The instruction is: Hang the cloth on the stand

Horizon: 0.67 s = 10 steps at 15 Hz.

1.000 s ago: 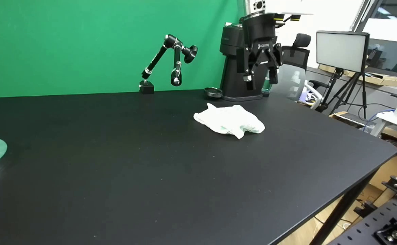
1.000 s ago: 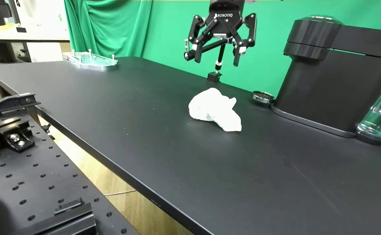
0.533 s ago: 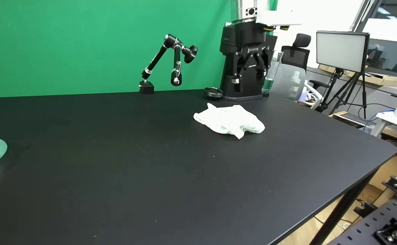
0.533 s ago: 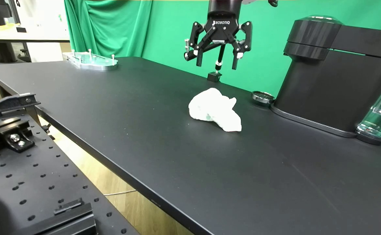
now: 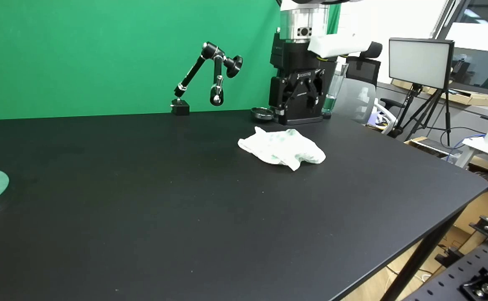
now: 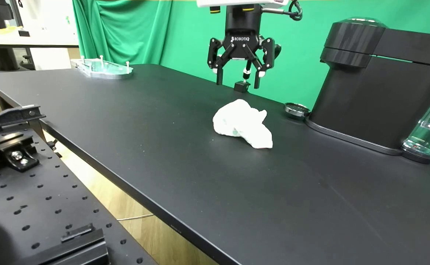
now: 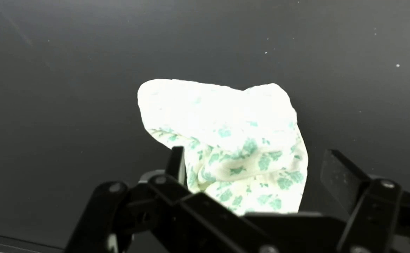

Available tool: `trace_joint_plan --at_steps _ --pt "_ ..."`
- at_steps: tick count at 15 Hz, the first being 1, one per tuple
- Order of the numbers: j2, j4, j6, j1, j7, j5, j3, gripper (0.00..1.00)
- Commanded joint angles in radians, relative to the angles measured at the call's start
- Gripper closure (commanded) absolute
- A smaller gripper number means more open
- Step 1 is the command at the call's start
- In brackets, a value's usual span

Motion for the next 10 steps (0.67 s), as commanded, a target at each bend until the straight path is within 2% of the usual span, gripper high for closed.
trace_joint_plan --at_steps 1,6,10 --pt "-0.003 -0.022 0.019 0.009 0.067 -0.045 -0.032 0.00" --pt "0.039 -0.020 0.028 0.002 0.081 -0.039 -0.055 0.00" --pt "0.092 -0.004 0.030 -0.001 0.055 0.009 -0.045 0.00"
